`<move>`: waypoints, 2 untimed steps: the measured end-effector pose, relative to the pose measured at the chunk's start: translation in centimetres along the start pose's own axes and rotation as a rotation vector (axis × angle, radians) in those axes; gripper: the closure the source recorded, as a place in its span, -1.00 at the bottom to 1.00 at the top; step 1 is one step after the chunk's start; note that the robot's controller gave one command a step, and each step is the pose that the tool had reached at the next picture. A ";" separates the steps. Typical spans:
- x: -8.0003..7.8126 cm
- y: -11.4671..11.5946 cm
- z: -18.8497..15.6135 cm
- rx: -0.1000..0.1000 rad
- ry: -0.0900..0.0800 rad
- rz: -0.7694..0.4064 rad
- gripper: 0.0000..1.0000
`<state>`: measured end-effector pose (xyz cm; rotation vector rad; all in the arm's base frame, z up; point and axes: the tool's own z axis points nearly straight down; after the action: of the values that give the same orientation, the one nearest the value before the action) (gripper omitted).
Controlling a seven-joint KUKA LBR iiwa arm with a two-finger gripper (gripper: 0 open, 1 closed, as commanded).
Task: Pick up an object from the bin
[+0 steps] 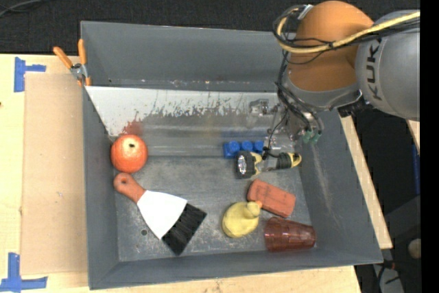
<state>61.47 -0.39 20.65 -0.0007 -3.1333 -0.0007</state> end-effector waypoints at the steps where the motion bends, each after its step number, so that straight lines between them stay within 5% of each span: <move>1: -0.1 0.0 -0.5 0.000 -0.008 0.000 -1.00; 2: 5.5 -6.1 8.2 0.000 -0.008 -0.075 -1.00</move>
Offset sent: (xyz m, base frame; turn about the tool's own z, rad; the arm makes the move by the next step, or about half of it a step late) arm -0.0912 -0.1009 -0.1365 -0.1160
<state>55.93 -6.50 12.45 0.1166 -3.1395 -0.0010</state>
